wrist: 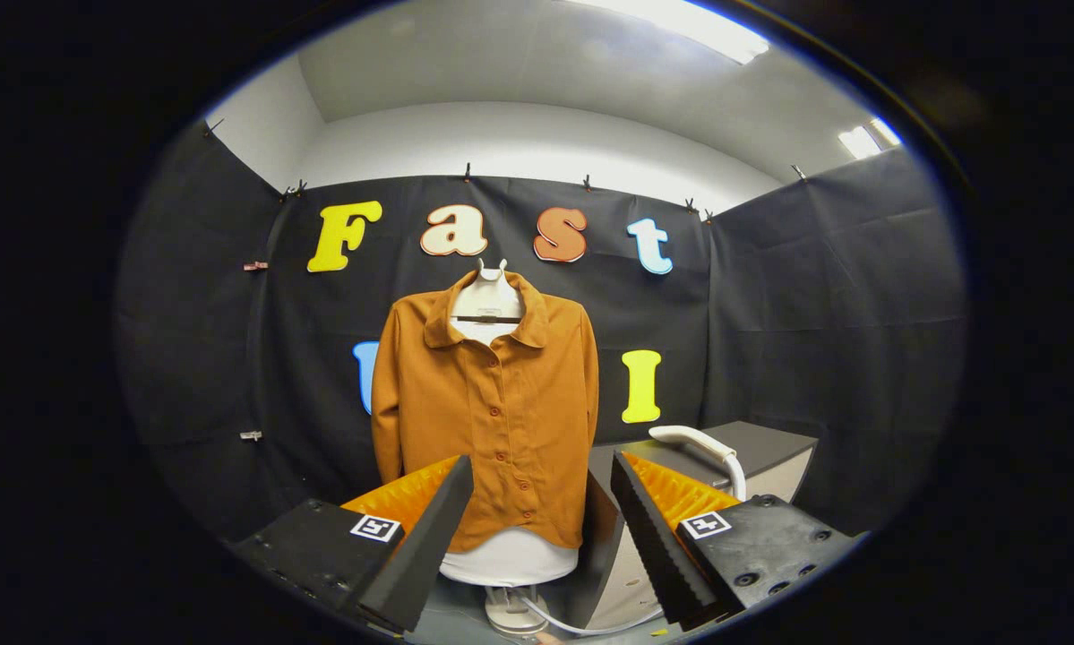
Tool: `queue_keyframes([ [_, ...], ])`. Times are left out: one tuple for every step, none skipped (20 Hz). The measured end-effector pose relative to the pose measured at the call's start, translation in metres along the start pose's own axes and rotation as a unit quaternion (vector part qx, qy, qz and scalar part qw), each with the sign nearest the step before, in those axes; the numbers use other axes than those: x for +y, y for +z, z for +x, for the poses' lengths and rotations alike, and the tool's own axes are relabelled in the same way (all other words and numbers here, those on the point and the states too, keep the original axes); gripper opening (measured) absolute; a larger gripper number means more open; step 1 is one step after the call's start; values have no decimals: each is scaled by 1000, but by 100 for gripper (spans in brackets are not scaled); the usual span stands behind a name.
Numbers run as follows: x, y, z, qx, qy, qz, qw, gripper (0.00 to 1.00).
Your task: Iron the clothes twice with a garment steamer, once on the left side and once on the right side.
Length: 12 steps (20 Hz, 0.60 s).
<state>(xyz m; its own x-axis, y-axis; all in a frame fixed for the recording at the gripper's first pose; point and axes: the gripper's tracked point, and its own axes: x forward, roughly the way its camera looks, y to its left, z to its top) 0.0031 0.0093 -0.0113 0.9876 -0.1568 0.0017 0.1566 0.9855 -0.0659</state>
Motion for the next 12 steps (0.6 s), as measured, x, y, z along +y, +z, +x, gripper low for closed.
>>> queue_keyframes([
  [-3, -2, 2, 2, -6, -2, 1000, 98],
  [-6, -2, 5, 4, -13, -3, 1000, 98],
  [-11, -2, 9, 5, -19, -2, 1000, 98],
  [-16, -2, 14, 4, -24, -1, 1000, 98],
  [-21, -2, 19, 4, -29, -1, 1000, 98],
  [-27, -2, 25, 3, -33, -2, 999, 98],
  [-35, -4, 34, 3, -37, -3, 999, 98],
  [-43, -5, 42, 3, -41, -3, 999, 98],
  [-52, -7, 52, 3, -44, -3, 999, 98],
  [-61, -7, 64, 2, -45, -1, 999, 98],
  [-70, -8, 77, -1, -44, -1, 999, 98],
  [-80, -7, 92, -3, -43, -3, 999, 98],
])
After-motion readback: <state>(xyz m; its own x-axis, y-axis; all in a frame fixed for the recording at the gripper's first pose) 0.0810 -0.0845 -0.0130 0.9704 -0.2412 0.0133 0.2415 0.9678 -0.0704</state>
